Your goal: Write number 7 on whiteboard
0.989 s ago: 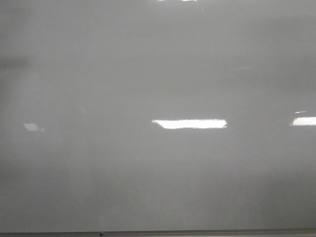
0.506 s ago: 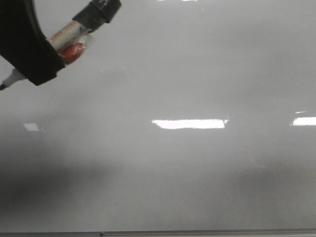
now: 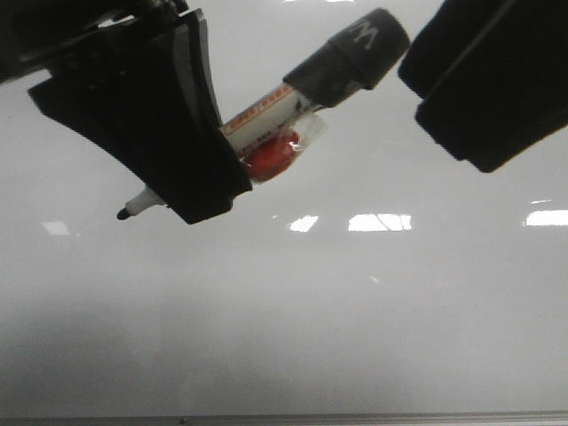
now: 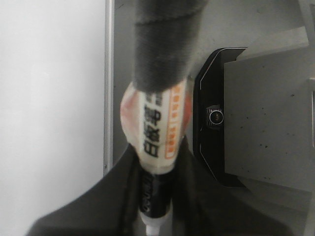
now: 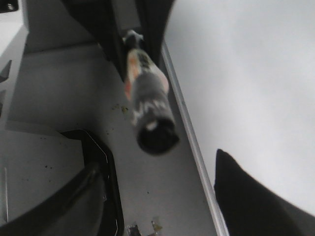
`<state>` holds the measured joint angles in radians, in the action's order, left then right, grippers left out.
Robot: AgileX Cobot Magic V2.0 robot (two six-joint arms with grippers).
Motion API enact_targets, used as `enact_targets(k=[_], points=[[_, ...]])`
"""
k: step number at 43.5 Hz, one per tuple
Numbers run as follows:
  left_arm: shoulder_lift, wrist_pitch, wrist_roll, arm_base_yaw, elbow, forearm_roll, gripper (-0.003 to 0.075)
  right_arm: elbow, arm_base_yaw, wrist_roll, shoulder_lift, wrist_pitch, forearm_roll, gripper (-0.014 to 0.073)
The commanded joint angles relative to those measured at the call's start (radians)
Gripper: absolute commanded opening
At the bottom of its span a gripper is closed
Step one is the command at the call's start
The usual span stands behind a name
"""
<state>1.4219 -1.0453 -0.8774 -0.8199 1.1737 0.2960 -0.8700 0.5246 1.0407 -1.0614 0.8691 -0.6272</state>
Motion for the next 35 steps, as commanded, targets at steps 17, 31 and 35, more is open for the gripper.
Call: enact_targets(k=[17,31,35], points=[[-0.023,0.031,0.001,-0.029,0.033,0.031,-0.0013,-0.1,0.11,0.022,-0.101,-0.065,-0.074,0.0344],[-0.023,0.031,0.003,-0.029,0.033,0.031,-0.0008,-0.1,0.11,0.021,-0.102,-0.065,-0.096,0.0112],[-0.023,0.042,0.003,-0.029,0.033,0.031,-0.0006,-0.1,0.11,0.021,-0.102,-0.065,-0.107,0.0089]])
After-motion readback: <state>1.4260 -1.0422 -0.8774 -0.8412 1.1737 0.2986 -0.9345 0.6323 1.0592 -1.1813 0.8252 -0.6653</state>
